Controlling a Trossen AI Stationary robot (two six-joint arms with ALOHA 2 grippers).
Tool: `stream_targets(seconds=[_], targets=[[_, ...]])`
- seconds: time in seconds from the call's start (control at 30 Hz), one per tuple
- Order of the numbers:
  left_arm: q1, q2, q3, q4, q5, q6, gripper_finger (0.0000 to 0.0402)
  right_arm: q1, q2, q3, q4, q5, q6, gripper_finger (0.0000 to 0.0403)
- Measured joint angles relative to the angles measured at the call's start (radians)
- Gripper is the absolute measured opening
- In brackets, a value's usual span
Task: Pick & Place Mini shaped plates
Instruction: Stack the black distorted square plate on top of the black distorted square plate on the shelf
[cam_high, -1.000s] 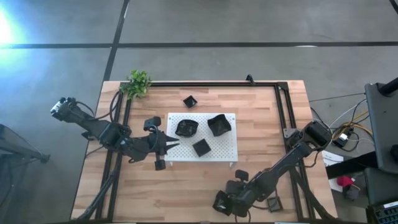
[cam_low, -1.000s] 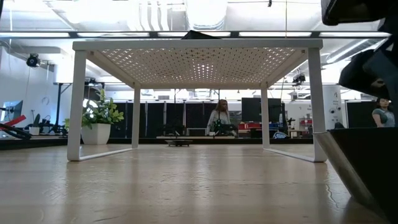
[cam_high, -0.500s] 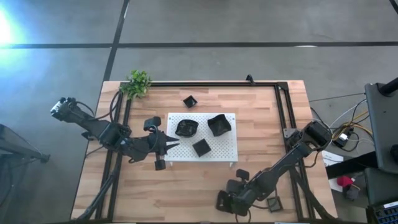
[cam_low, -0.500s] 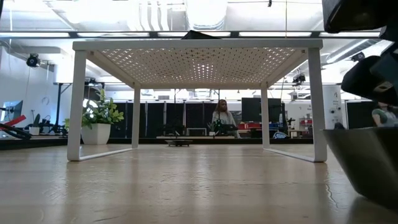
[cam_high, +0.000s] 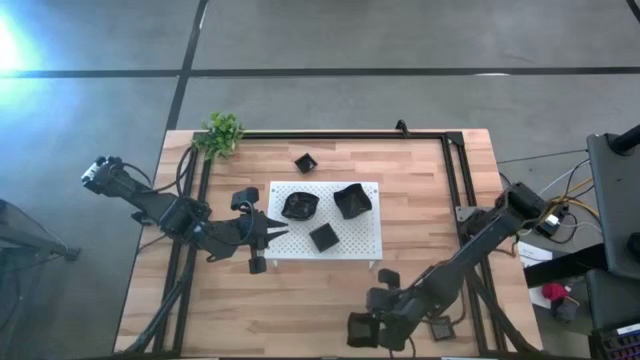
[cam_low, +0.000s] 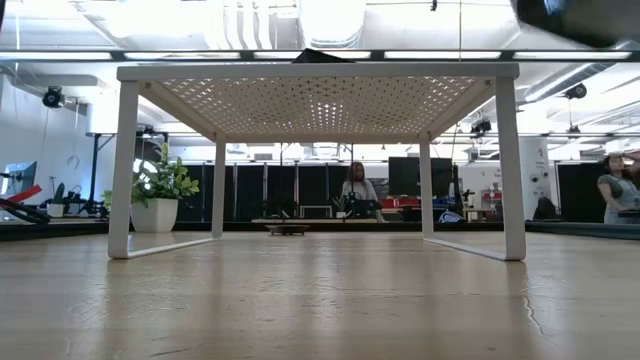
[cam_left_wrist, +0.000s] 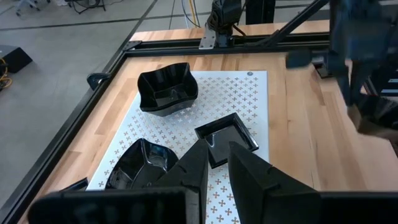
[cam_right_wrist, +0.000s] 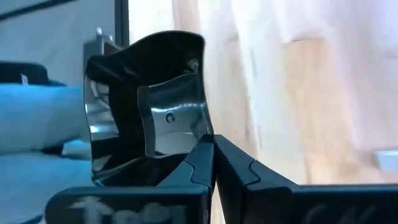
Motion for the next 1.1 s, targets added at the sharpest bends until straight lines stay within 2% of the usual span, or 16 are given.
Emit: stream_targets(seconds=[0.27, 0.4, 0.73, 1.0, 1.1], targets=[[0.0, 0.0, 0.0, 0.01, 0.001, -0.001, 0.0057, -0.048, -0.125, 0.113, -0.241, 0.107, 0.037, 0.0008], [0.0, 0.0, 0.0, 0.011, 0.002, -0.001, 0.0057, -0.098, -0.167, 0.143, -0.3, 0.117, 0.003, 0.0008], [0.0, 0.0, 0.0, 0.02, 0.002, -0.001, 0.0057, -0.3, -0.267, 0.175, -0.349, 0.12, -0.097, 0.0008], [0.0, 0.0, 0.0, 0.023, 0.003, -0.007, 0.0057, -0.48, -0.328, 0.172, -0.349, 0.254, -0.049, 0.0008], [0.0, 0.0, 0.0, 0.023, 0.003, -0.025, 0.0057, -0.532, -0.333, 0.172, -0.349, 0.253, -0.011, 0.0008]])
